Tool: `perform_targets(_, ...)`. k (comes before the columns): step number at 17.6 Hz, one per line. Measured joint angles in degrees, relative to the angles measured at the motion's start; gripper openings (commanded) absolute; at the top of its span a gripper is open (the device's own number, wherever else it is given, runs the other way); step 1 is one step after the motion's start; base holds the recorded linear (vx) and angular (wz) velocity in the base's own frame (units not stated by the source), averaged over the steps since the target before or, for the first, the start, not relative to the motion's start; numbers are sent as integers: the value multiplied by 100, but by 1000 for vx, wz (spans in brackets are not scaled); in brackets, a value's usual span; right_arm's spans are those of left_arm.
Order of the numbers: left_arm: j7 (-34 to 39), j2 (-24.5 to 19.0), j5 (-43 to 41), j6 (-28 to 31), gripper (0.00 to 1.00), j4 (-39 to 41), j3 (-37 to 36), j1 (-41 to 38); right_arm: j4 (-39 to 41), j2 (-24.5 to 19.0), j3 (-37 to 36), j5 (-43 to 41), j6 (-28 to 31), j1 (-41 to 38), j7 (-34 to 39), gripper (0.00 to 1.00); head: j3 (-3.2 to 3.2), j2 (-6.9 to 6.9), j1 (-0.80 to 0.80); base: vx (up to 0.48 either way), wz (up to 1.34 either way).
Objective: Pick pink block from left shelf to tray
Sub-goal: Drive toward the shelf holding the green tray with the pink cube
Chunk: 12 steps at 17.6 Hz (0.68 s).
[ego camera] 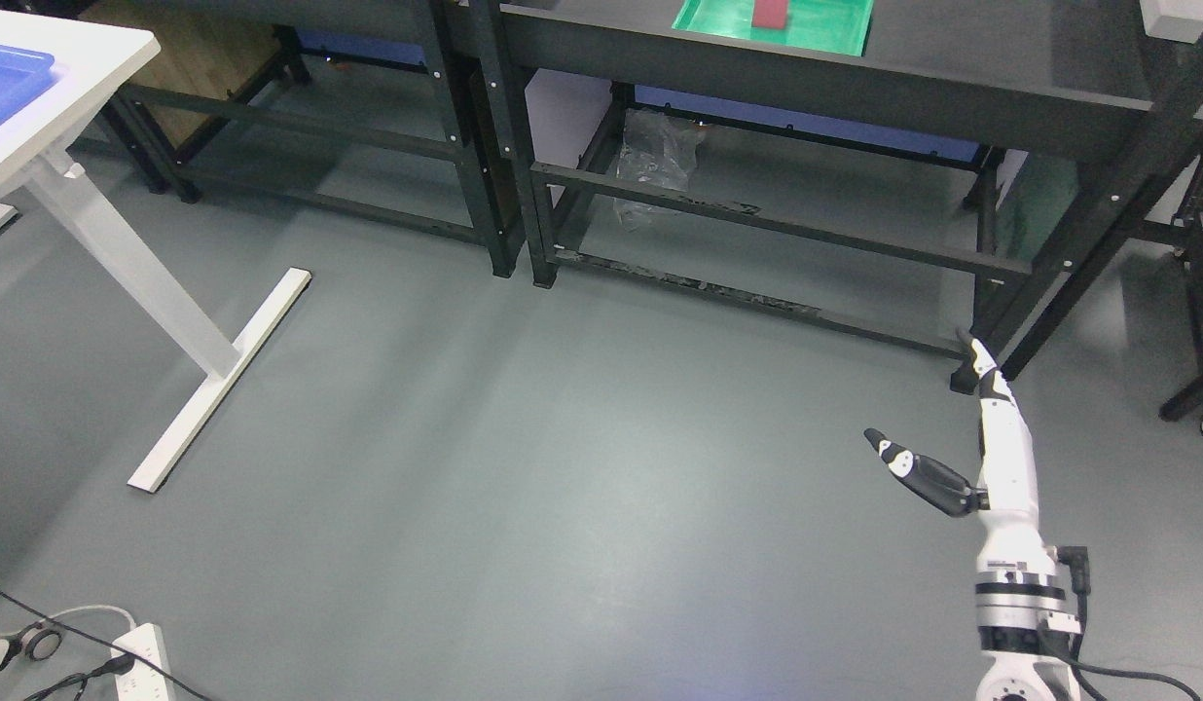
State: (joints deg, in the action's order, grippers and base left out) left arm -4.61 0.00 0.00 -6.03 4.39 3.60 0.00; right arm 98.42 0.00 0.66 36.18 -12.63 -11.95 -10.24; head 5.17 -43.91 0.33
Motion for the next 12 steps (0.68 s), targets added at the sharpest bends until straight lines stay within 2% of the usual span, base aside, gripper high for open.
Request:
perform_targets(5,0,0,0,13,100,0,0,0,10,0,-25,520,-17,5,-7,100,0,0,0,80,191)
perform_targets(12,0,0,0,21,100,0,0,0,20,0,-46,765,-24,11,-9,100,0,0,0,140,123)
